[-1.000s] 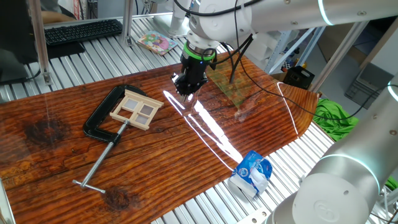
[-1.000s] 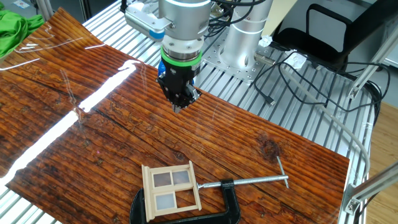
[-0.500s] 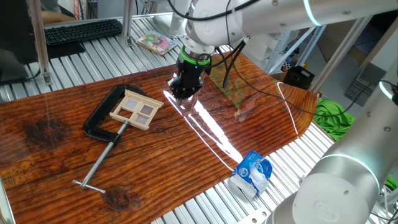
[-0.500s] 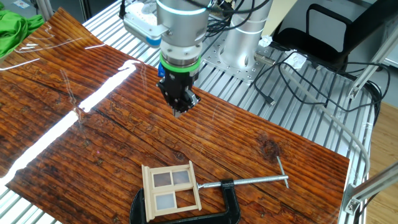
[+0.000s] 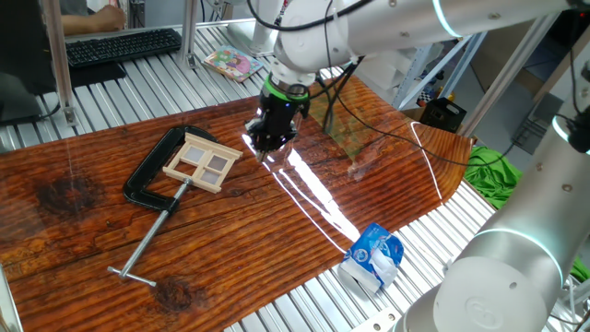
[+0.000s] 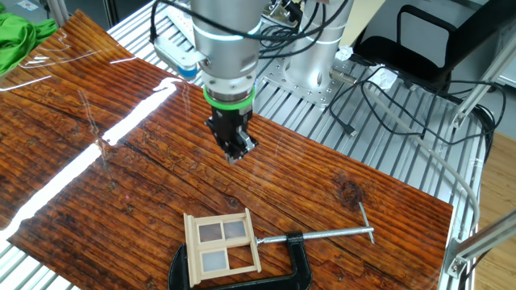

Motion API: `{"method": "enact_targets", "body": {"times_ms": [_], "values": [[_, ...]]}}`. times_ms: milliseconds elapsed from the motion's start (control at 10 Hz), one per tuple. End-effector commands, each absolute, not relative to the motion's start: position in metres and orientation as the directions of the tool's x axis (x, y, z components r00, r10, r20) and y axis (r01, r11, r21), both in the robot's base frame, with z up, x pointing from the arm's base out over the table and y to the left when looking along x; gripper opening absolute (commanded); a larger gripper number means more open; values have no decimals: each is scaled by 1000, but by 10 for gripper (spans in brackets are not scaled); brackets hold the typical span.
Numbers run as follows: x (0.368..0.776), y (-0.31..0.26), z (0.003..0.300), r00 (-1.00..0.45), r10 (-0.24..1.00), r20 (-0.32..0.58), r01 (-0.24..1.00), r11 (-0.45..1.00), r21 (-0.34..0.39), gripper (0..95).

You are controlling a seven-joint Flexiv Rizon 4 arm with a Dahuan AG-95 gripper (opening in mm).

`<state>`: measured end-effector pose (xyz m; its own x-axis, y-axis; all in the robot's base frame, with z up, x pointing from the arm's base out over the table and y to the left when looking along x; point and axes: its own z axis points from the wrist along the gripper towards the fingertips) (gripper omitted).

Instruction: Open a sliding window

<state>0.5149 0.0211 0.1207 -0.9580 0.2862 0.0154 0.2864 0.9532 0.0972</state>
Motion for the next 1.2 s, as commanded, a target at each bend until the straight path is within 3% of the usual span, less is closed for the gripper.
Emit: {"method": "enact_targets", "body": {"times_ms": [100,1200], "values": [[519,23,116,-945,325,29,326,942,82,0],[544,39,88,-900,431,57,434,899,52,0]]}}
